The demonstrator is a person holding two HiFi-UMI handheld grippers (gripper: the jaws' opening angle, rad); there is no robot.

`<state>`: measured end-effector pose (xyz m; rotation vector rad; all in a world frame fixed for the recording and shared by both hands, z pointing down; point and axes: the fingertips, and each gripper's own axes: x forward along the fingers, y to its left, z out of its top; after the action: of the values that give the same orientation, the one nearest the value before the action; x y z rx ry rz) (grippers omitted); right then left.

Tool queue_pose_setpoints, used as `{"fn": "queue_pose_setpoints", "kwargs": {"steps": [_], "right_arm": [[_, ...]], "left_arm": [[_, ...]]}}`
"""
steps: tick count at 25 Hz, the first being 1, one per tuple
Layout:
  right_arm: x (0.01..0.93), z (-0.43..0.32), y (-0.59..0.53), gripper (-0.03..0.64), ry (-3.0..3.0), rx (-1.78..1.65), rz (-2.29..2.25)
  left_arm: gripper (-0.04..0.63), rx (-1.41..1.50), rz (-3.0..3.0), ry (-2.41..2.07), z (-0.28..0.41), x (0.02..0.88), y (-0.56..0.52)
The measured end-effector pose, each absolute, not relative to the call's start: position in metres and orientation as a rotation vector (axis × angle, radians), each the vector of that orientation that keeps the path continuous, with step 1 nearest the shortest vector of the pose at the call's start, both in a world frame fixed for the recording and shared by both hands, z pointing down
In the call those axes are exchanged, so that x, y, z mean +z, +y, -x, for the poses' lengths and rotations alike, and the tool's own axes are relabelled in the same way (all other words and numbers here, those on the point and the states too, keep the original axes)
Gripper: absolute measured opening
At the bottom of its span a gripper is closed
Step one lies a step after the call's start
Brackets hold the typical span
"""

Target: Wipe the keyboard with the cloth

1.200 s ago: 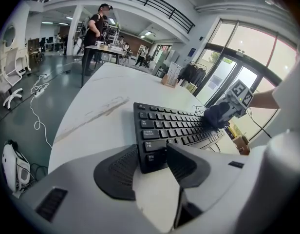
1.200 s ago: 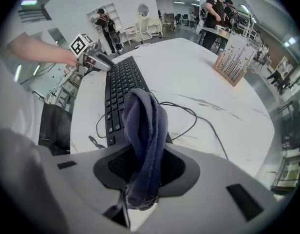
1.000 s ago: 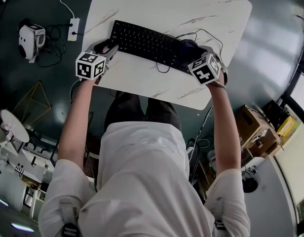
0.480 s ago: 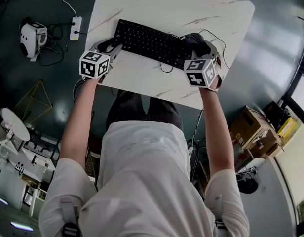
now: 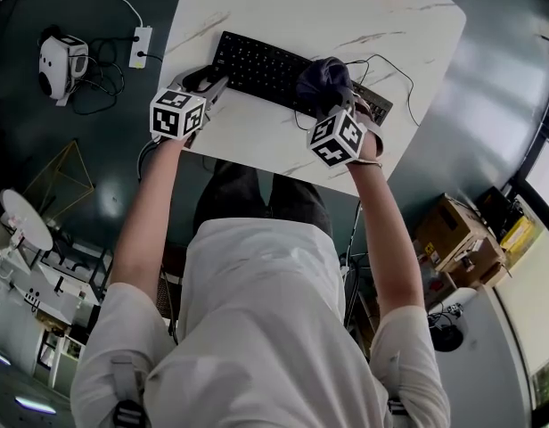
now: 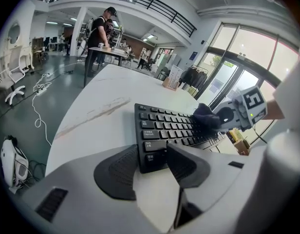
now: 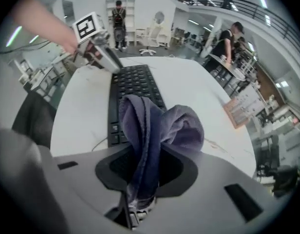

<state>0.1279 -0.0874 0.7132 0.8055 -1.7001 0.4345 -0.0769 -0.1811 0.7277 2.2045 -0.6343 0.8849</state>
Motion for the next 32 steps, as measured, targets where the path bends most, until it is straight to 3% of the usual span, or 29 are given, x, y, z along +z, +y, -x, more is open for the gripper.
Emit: {"fn": "queue_pose_setpoints", "kwargs": {"steps": [20,32], "right_arm": [[0.696,0.016,-0.039,0.098,-2.038,0.656,-0.316],[0.711,-0.041,-0.11,0.098,-1.996,0.893,-0.584]], "left_arm": [[0.194,0.861,-2.194,-0.612,0.078,0.726,-0.18],[0.193,0.848,-2.194,-0.592,0.078,0.726,-0.181]]}}
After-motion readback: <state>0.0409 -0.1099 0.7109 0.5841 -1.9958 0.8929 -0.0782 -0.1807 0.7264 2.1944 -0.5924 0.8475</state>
